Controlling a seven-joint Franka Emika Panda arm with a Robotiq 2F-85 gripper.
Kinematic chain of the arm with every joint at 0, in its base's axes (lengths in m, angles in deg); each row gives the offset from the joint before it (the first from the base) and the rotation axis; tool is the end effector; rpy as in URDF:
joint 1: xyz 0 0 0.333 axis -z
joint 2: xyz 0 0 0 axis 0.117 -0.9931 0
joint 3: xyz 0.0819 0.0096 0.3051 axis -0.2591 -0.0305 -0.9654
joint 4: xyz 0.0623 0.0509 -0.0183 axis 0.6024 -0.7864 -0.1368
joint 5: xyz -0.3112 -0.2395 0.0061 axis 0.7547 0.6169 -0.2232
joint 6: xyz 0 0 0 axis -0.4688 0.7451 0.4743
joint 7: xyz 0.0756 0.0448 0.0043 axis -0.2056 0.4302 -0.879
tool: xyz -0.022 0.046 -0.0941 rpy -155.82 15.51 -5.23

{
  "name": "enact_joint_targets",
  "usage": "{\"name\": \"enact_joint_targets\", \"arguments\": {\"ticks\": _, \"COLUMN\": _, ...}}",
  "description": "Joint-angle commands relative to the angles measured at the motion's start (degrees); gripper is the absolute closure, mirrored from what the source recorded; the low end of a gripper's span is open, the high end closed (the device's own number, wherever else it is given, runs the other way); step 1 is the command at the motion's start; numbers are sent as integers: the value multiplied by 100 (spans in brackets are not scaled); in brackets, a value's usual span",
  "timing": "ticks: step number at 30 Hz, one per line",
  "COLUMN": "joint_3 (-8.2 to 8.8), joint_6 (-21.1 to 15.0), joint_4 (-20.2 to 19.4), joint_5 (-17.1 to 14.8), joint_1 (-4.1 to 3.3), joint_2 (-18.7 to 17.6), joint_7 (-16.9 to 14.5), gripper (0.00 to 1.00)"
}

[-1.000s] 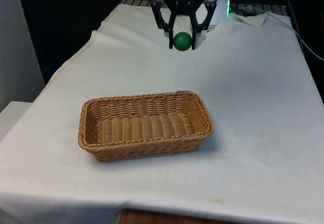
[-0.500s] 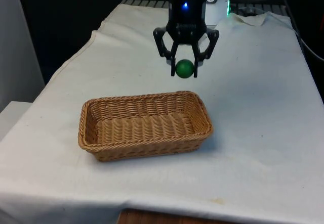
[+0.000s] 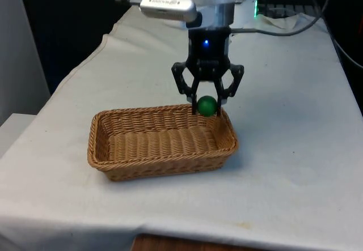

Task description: Pick up the ball and place it into the basket.

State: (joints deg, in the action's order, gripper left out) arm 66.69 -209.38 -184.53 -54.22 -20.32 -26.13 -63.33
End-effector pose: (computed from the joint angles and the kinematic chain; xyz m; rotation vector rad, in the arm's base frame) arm 0.6984 -0.0325 0.2655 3.1213 0.0402 0.3034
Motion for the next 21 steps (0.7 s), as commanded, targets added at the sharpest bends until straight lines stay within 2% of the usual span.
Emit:
{"name": "enact_joint_targets", "arguments": {"ticks": 1, "joint_3": -69, "joint_6": -11, "joint_4": 80, "joint_5": -97, "joint_1": 57, "joint_2": -97, "joint_7": -46, "gripper": 100}}
{"name": "enact_joint_targets", "arguments": {"ticks": 2, "joint_3": -63, "joint_6": -17, "joint_4": 103, "joint_5": -126, "joint_1": 57, "joint_2": -138, "joint_7": -52, "gripper": 100}}
{"name": "enact_joint_targets", "arguments": {"ticks": 3, "joint_3": 0, "joint_6": -6, "joint_4": 57, "joint_5": -63, "joint_1": 6, "joint_2": -97, "joint_7": -11, "gripper": 100}}
{"name": "enact_joint_targets", "arguments": {"ticks": 4, "joint_3": -63, "joint_6": -17, "joint_4": 132, "joint_5": -149, "joint_1": 57, "joint_2": -183, "joint_7": -57, "gripper": 100}}
{"name": "enact_joint_targets", "arguments": {"ticks": 10, "joint_3": -57, "joint_6": -34, "joint_4": 338, "joint_5": -281, "joint_1": 74, "joint_2": -493, "joint_7": -57, "gripper": 100}}
{"name": "enact_joint_targets", "arguments": {"ticks": 11, "joint_3": -6, "joint_6": -17, "joint_4": 292, "joint_5": -235, "joint_1": 23, "joint_2": -464, "joint_7": -17, "gripper": 100}}
{"name": "enact_joint_targets", "arguments": {"ticks": 12, "joint_3": -57, "joint_6": -34, "joint_4": 372, "joint_5": -298, "joint_1": 86, "joint_2": -539, "joint_7": -57, "gripper": 100}}
{"name": "enact_joint_targets", "arguments": {"ticks": 15, "joint_3": -57, "joint_6": -29, "joint_4": 539, "joint_5": -344, "joint_1": 143, "joint_2": -733, "joint_7": -57, "gripper": 100}}
{"name": "enact_joint_targets", "arguments": {"ticks": 18, "joint_3": -46, "joint_6": -29, "joint_4": 653, "joint_5": -384, "joint_1": 172, "joint_2": -865, "joint_7": -63, "gripper": 100}}
{"name": "enact_joint_targets", "arguments": {"ticks": 19, "joint_3": -6, "joint_6": -23, "joint_4": 613, "joint_5": -355, "joint_1": 126, "joint_2": -842, "joint_7": -34, "gripper": 100}}
{"name": "enact_joint_targets", "arguments": {"ticks": 20, "joint_3": -52, "joint_6": -34, "joint_4": 733, "joint_5": -413, "joint_1": 201, "joint_2": -968, "joint_7": -63, "gripper": 100}}
{"name": "enact_joint_targets", "arguments": {"ticks": 21, "joint_3": -57, "joint_6": -34, "joint_4": 773, "joint_5": -424, "joint_1": 212, "joint_2": -1014, "joint_7": -69, "gripper": 100}}
